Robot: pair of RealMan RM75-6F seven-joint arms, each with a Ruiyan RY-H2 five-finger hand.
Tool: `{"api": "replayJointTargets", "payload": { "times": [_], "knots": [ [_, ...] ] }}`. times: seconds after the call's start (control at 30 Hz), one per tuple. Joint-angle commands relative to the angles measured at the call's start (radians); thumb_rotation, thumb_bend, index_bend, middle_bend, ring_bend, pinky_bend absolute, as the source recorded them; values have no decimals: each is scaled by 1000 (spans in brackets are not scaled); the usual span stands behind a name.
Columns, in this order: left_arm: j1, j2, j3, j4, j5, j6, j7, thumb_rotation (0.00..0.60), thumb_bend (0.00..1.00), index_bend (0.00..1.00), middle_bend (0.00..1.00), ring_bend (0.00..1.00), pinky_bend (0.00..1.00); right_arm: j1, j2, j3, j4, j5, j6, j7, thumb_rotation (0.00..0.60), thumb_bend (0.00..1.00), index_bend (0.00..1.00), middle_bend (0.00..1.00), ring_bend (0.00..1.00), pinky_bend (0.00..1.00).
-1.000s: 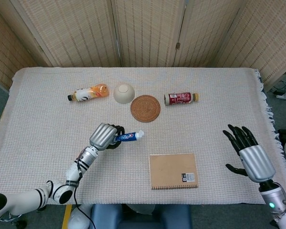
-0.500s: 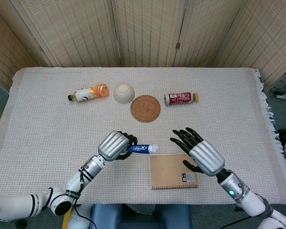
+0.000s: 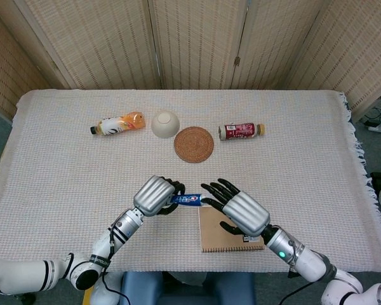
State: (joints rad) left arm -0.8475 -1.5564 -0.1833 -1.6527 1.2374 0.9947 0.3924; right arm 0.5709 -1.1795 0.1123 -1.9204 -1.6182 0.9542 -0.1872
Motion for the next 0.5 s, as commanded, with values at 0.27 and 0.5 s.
{"api": "replayJointTargets", "payload": {
  "times": [0.27,0.5],
  "knots": [
    [3,0,10,6,7,3,-10,600,712,717,770,682,631,16,2,4,-13,58,3,-58,600,442,266,0,0,0],
    [2,-2,9,5,11,5,-17,600,712,718,770,682,631,30,-8,0,3,89,-5,-66,600,442,271,0,0,0]
  ]
}}
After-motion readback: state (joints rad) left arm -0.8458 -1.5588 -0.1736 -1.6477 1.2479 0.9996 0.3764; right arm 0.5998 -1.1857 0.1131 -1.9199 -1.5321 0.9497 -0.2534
